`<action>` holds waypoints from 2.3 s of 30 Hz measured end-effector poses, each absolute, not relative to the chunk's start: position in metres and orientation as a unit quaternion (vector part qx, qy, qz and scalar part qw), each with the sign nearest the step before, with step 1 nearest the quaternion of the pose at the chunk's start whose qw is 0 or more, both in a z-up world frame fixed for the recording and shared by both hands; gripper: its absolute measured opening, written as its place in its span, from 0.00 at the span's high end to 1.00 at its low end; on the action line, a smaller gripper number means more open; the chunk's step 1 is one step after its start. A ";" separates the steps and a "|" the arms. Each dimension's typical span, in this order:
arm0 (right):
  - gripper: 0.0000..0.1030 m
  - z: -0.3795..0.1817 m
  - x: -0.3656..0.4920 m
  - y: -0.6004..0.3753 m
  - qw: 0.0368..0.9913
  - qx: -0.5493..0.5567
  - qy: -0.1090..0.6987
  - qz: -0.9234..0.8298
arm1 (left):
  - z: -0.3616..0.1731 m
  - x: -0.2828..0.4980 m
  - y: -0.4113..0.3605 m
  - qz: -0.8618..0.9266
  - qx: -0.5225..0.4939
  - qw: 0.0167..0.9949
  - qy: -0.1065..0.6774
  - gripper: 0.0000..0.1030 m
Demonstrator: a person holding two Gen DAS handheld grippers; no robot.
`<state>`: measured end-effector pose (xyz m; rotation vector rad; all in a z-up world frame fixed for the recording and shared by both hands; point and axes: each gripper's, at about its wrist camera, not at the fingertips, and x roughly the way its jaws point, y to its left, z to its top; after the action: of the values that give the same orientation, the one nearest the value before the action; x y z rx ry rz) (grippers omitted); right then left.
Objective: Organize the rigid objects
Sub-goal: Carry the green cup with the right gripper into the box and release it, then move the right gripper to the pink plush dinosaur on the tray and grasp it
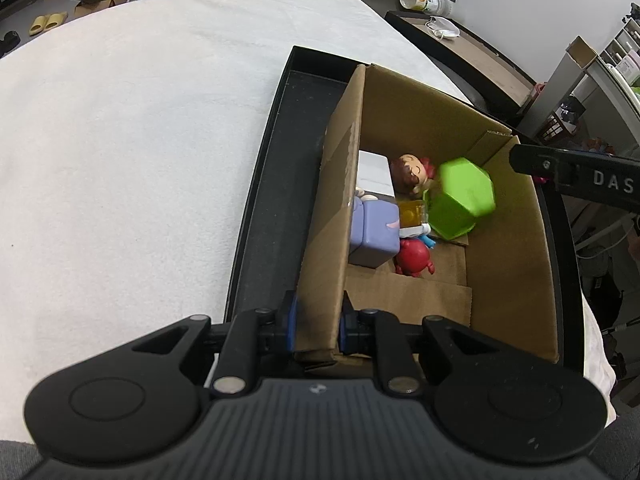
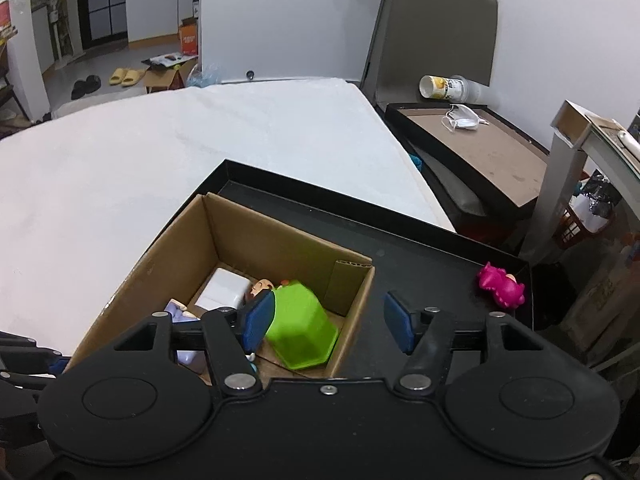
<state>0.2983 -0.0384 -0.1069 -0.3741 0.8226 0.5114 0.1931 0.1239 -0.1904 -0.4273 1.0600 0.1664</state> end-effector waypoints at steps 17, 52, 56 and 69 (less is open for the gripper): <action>0.39 -0.102 0.306 -0.088 0.877 -0.177 0.392 0.212 | -0.190 0.193 0.123 0.083 -0.200 0.838 0.500 0.83; 0.36 -0.172 0.381 -0.144 0.906 -0.181 0.352 0.152 | -0.188 0.204 0.110 0.109 -0.167 0.830 0.522 0.86; 0.37 -0.176 0.390 -0.144 0.907 -0.184 0.349 0.149 | -0.189 0.205 0.108 0.113 -0.164 0.828 0.524 0.86; 0.37 -0.187 0.421 -0.140 0.909 -0.205 0.334 0.143 | -0.194 0.215 0.103 0.119 -0.145 0.820 0.541 0.86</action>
<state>0.4206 -0.1405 -0.1871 -0.4229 0.6893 0.2945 0.2148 0.1025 -0.1939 -0.3098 1.1521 0.2529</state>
